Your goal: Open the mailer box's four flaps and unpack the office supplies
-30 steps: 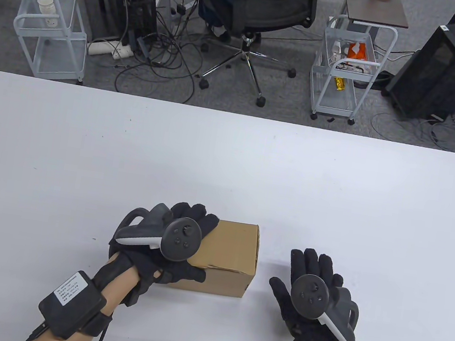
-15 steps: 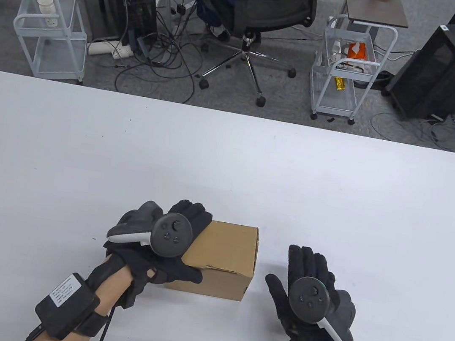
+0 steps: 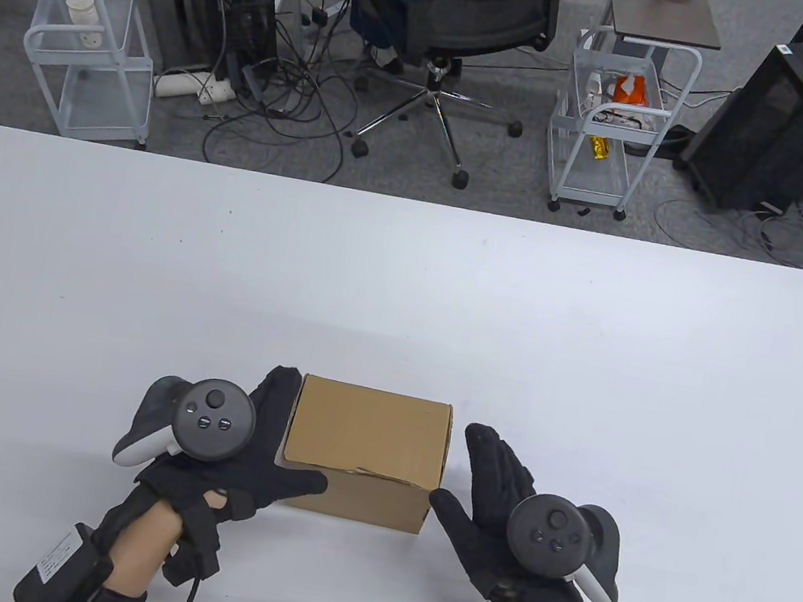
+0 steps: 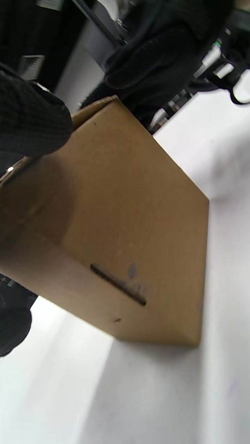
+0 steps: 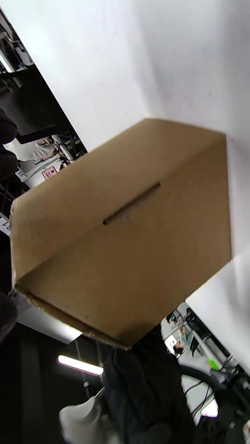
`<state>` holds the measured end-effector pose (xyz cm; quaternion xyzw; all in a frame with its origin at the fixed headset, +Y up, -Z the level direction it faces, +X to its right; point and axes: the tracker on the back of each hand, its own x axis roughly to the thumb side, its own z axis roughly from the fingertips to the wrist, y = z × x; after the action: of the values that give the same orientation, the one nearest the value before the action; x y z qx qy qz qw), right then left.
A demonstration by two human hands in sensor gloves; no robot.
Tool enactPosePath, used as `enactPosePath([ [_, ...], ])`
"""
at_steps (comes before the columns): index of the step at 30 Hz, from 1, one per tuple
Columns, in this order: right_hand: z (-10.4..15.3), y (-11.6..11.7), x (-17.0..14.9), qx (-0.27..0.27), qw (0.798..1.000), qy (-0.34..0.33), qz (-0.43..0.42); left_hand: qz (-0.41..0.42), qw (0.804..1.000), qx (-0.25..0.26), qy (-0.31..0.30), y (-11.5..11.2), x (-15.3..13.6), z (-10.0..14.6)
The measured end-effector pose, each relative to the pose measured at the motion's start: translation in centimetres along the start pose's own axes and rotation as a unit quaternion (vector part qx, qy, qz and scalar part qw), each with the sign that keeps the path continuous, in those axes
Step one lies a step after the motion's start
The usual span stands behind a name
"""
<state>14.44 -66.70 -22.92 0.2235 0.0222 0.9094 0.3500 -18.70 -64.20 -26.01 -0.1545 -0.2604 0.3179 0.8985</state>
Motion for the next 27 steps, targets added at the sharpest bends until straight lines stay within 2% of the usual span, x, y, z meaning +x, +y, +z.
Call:
enactPosePath([
  [4,-0.4,0.6,0.3,0.017,1.0,-0.016,-0.017,0.086,0.996,0.014,-0.02,-1.2,-1.2,0.4],
  [11,-0.8,0.6,0.8,0.013,1.0,-0.015,0.005,0.085,0.995,0.052,-0.015,-2.1,-1.3,1.0],
  [18,-3.0,-0.4,3.7,0.027,0.986,-0.027,0.163,0.066,0.997,0.05,-0.01,-2.6,-1.1,1.0],
  [22,-4.7,-0.7,5.5,0.058,0.977,-0.046,0.201,0.072,0.996,0.043,-0.006,-2.7,-1.6,0.9],
  [27,-6.3,-0.4,6.0,0.111,0.967,-0.049,0.224,0.08,0.996,0.04,-0.01,-2.8,-1.7,0.8],
])
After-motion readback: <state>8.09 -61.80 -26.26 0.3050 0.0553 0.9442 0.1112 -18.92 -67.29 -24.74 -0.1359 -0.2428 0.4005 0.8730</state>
